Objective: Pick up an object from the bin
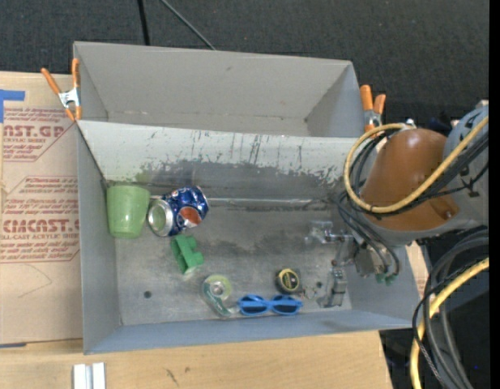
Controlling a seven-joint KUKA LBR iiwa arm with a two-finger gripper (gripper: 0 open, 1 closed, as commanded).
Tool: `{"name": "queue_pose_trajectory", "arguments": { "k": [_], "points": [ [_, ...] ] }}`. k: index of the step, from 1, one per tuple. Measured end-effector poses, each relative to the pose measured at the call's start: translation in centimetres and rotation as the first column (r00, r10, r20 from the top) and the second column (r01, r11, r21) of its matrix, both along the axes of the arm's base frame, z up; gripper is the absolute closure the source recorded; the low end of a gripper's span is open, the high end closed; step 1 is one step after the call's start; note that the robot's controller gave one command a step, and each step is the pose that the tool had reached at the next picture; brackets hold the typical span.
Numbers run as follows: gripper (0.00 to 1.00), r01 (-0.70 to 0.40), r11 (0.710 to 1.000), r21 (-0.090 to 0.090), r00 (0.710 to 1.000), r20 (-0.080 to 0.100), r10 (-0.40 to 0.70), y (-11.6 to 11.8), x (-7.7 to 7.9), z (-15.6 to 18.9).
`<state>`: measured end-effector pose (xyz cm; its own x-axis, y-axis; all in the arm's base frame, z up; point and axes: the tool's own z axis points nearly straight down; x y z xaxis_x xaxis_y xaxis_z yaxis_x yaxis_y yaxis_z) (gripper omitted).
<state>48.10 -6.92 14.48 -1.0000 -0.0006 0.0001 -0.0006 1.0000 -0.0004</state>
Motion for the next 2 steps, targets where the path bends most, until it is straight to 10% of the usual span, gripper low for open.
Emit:
{"name": "queue_pose_trajectory", "arguments": {
  "k": [2],
  "points": [
    [0.00,-0.226,0.974,-0.002,0.974,0.014,0.226,7.2,0.3,-7.3]
  ]
}}
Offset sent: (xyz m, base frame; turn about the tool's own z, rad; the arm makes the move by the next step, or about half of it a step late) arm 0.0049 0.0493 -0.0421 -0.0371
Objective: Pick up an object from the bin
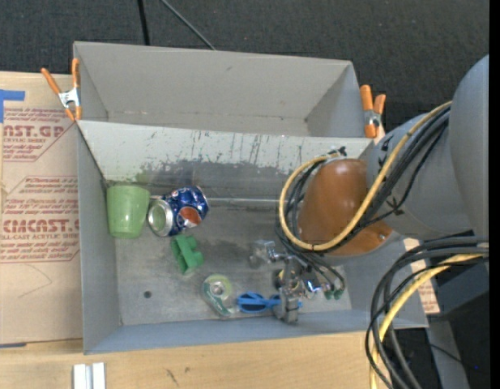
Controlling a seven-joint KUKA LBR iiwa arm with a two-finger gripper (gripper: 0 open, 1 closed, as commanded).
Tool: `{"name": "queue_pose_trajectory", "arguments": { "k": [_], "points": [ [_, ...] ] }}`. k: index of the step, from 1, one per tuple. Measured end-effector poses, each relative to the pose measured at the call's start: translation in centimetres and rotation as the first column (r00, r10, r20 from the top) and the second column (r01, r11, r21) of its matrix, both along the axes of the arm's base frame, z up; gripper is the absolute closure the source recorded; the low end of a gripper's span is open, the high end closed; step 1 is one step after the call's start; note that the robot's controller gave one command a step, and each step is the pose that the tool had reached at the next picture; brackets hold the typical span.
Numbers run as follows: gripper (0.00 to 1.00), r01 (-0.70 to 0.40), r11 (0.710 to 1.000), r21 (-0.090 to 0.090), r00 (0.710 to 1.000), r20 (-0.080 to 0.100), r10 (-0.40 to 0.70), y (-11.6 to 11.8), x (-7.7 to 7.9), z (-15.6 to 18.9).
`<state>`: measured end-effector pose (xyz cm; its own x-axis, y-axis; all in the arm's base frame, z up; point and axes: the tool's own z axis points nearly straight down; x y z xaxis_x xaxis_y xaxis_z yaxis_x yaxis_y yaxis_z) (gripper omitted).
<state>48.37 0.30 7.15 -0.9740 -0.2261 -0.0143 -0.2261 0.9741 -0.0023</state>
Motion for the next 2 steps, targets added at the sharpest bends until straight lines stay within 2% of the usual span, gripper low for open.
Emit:
{"name": "queue_pose_trajectory", "arguments": {
  "k": [1,2],
  "points": [
    [1.00,0.001,1.000,-0.001,1.000,-0.014,-0.001,0.0,-0.4,-0.2],
    [1.00,0.035,0.999,-0.001,0.999,-0.005,-0.035,-0.4,1.9,13.9]
  ]
}}
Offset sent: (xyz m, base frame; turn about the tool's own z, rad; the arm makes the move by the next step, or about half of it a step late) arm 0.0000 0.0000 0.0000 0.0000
